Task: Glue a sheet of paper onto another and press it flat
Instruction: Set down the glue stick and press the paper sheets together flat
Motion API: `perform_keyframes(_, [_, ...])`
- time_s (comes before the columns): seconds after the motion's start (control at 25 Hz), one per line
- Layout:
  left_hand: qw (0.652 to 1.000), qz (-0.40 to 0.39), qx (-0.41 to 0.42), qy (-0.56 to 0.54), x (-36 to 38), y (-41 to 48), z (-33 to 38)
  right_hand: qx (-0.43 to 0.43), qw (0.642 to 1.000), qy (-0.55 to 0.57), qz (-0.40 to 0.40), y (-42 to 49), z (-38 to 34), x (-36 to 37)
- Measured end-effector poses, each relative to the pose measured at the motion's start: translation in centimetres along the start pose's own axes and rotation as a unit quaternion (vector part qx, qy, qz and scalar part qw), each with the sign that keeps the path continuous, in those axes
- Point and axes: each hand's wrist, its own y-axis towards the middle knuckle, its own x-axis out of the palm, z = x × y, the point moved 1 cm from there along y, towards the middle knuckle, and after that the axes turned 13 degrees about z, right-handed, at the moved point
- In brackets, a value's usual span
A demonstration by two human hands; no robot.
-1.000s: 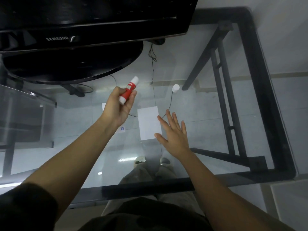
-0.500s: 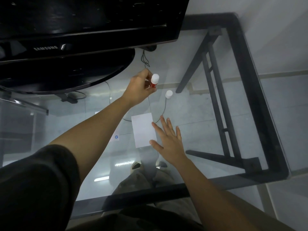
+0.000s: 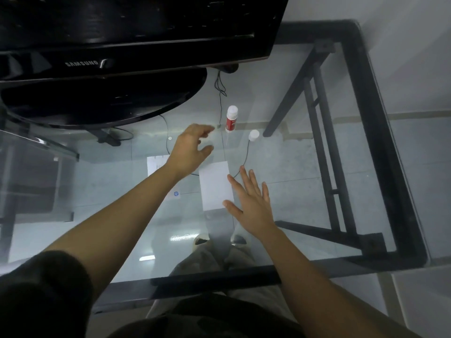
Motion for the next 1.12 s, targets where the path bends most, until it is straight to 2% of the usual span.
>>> perform_keyframes(0.12, [0.994,-0.042,0.042,0.093,-1.0,-4.3,-1.5,0.002,1.0,0.013,-0.005,-0.1,-0.1,-0.3])
perform_keyframes(0.2, [0.99,-0.052,0.027,0.127,-0.8,-5.6,-1.9,0.003,1.0,0.017,-0.006,-0.1,-0.2,-0.5])
perform_keyframes(0.32, [0.993,-0.059,-0.036,0.099,-0.3,-5.8,-1.8,0.005,1.0,0.014,-0.008,-0.1,-0.2,-0.5])
perform_keyframes(0.52, [0.99,-0.089,-0.072,0.083,0.3,-5.7,-0.9,0.007,1.0,0.004,-0.01,0.0,-0.1,-0.3])
perform_keyframes(0.64, [0.985,-0.092,-0.148,-0.005,0.2,-6.1,-0.2,0.005,1.0,0.015,-0.004,0.0,0.0,-0.2])
perform_keyframes(0.72, [0.976,-0.068,-0.196,-0.062,0.0,-6.5,0.4,0.001,1.0,0.019,0.003,0.0,0.0,-0.1])
perform_keyframes(0.84, [0.985,-0.019,-0.164,-0.051,-0.3,-6.7,1.2,0.009,0.999,0.033,0.02,0.0,-0.1,-0.1])
perform_keyframes(0.96, [0.982,-0.004,-0.163,-0.094,-0.7,-6.6,1.5,0.063,0.989,0.123,0.046,0.1,-0.6,-0.6])
perform_keyframes(1.12, [0.947,-0.002,-0.238,-0.217,-1.0,-6.5,1.3,0.189,0.921,0.329,0.089,0.4,-2.0,-1.9])
